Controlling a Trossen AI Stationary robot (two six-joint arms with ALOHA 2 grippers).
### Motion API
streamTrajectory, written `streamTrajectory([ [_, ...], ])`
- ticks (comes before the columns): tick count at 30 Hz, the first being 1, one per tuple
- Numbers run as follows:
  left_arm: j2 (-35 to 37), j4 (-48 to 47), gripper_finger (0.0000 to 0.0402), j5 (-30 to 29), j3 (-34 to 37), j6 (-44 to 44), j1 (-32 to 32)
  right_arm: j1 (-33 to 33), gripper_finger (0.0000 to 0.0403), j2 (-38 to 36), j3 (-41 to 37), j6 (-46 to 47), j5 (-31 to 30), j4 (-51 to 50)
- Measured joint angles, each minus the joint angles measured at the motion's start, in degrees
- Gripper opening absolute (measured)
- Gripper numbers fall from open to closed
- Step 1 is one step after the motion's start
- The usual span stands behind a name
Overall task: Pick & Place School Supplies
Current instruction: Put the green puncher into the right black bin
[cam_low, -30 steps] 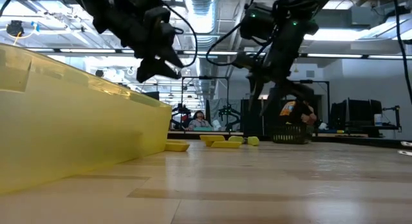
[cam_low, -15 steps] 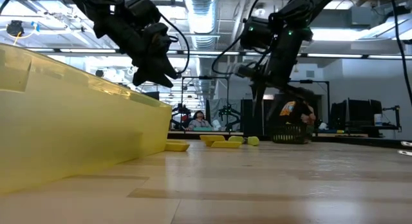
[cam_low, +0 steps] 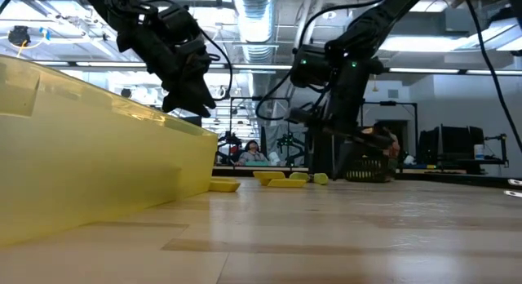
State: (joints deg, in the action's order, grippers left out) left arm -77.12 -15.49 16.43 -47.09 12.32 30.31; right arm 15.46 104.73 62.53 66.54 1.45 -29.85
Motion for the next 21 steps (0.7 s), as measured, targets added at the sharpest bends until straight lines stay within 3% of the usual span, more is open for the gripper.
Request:
streamTrajectory([
  [21,0.0,-0.2,0.0150,1.0,0.0,-1.6,1.3,3.3,0.0167,0.7,1.1,-0.5,-1.3,-1.9],
])
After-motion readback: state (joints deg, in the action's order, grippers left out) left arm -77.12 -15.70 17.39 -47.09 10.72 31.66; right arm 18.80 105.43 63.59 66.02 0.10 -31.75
